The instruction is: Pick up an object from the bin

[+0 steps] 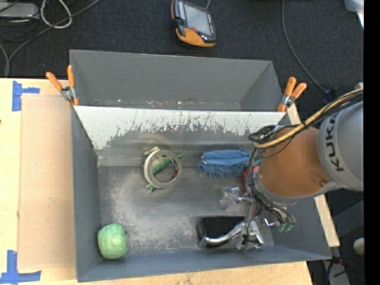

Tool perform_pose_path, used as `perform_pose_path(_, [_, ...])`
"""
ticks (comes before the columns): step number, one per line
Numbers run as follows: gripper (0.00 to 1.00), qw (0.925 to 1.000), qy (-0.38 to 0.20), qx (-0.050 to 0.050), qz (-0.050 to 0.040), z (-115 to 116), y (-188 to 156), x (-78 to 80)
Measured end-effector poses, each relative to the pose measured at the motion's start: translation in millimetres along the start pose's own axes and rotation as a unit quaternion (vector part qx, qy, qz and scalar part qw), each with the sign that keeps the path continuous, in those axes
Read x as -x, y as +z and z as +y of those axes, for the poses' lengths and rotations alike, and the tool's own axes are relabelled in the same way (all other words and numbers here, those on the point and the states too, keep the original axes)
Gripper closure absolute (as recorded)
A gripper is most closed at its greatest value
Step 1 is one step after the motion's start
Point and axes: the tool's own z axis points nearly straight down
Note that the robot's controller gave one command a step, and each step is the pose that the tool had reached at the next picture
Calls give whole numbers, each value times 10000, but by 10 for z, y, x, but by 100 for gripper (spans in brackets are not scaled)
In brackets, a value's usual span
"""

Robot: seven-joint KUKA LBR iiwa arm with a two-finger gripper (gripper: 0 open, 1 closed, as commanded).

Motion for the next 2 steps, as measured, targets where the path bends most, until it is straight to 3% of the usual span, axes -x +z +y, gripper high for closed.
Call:
perform_pose_path(1, [0, 9998, -153, -31, -82, 18, 291, 23])
perform_pose_path(2, [100, 9999, -148, -10, -19, 93, 296, 12])
